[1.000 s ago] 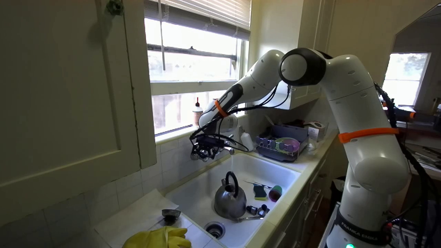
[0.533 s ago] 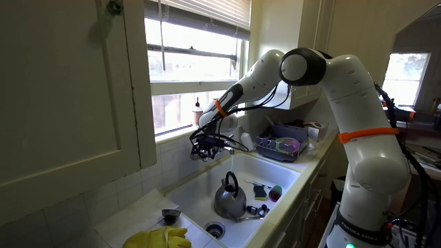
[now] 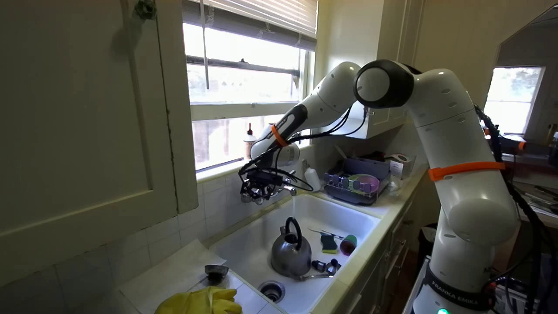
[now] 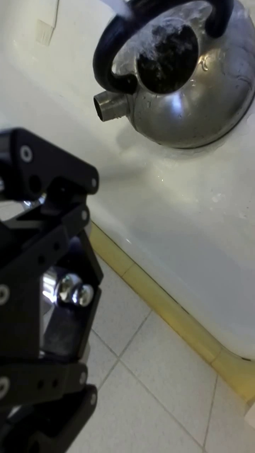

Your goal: Move the kettle to the left, then move the tap faucet to the right, then move the kettle forward, then open and close the tap

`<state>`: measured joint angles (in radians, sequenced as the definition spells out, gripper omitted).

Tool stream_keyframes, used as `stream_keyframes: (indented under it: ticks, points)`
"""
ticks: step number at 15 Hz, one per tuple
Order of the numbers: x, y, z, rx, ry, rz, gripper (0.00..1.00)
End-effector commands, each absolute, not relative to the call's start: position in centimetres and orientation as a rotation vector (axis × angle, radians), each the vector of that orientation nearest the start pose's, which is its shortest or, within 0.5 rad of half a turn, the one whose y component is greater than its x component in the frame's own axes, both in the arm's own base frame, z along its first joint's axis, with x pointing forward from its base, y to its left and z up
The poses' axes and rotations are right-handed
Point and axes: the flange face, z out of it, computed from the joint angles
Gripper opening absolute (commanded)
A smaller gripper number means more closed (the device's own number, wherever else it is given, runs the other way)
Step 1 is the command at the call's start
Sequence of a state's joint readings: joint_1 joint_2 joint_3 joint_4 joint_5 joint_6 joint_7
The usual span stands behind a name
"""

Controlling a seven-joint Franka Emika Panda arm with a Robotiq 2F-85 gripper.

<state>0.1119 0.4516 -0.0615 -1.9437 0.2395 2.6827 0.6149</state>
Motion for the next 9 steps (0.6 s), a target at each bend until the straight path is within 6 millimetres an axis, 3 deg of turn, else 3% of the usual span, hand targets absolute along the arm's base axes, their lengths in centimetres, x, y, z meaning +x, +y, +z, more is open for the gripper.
stream_keyframes:
  ticks: [1, 9]
  points:
    - [65.5, 3.8, 29.2, -2.68, 1.066, -0.373, 0.0]
    - [67.6, 5.5, 29.0, -2.654, 1.039, -0.4, 0.0]
